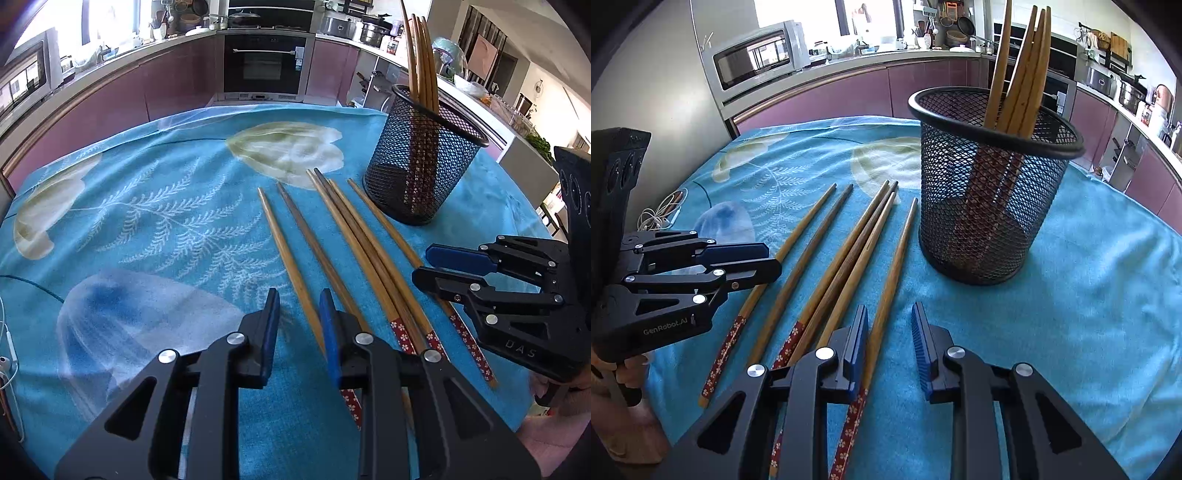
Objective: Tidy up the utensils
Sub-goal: 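Move the right gripper to the chopstick row and grasp one, then lift the grasped chopstick upright toward the mesh cup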
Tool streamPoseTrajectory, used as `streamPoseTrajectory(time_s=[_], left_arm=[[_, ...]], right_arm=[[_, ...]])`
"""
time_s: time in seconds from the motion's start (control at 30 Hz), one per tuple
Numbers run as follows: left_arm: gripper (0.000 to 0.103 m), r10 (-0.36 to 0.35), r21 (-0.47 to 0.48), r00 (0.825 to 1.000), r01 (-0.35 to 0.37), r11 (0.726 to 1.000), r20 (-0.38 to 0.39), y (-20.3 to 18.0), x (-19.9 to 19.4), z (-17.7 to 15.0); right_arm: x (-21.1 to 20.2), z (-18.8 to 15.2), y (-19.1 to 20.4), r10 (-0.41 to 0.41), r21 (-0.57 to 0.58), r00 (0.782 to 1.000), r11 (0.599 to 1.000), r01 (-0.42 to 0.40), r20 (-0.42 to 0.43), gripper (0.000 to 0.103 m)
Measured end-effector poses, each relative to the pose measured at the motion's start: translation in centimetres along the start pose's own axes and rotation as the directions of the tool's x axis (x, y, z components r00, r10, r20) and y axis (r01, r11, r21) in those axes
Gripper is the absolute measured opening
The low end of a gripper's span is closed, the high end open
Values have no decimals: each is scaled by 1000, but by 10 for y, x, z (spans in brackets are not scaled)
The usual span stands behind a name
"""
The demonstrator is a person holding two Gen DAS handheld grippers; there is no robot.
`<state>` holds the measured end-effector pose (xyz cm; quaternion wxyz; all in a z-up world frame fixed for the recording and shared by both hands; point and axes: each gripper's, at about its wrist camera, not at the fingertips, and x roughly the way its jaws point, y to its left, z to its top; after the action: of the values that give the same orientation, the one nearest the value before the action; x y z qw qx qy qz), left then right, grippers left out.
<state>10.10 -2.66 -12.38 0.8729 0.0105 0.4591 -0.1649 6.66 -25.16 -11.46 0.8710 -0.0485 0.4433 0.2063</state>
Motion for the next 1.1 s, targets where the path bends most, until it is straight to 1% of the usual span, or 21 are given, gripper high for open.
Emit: streamPoseTrajectory(time_s=[0.1,0.13,0.2,0.23,0.3,0.37,0.53,0.7,0.97,1.1], left_arm=[[23,2,0,1000,-2,1000,5,0,4,4],[23,5,0,1000,-5,1000,6,-1,5,5],[20,11,-7,1000,-11,1000,8,-2,7,7],[18,16,-12,1000,-16,1000,9,-2,8,8],[13,13,-23,1000,-13,1000,11,-2,8,8],[12,9,-39,1000,-9,999,13,-1,9,8],[9,-6,-86,1000,8,996,20,3,8,7],[8,-18,-99,1000,20,995,24,4,4,3],[8,-56,-119,997,61,991,45,11,-11,-2],[8,-78,-112,994,86,990,74,11,-25,0]], right_arm=[[3,4,-1,3,11,1000,1000,-3,2,22],[4,5,-2,1,18,1000,1000,-1,4,18],[5,6,-4,6,31,1000,1000,-6,6,14],[5,6,-5,13,42,1000,999,-13,7,9],[5,7,-6,22,57,1000,998,-23,11,8],[4,7,-8,32,71,999,997,-33,12,6],[2,5,-12,59,99,998,993,-60,15,6],[-4,1,-13,76,110,997,991,-78,25,6],[-23,1,-13,166,99,983,980,-173,75,6],[-34,3,-13,201,92,975,973,-210,97,6]])
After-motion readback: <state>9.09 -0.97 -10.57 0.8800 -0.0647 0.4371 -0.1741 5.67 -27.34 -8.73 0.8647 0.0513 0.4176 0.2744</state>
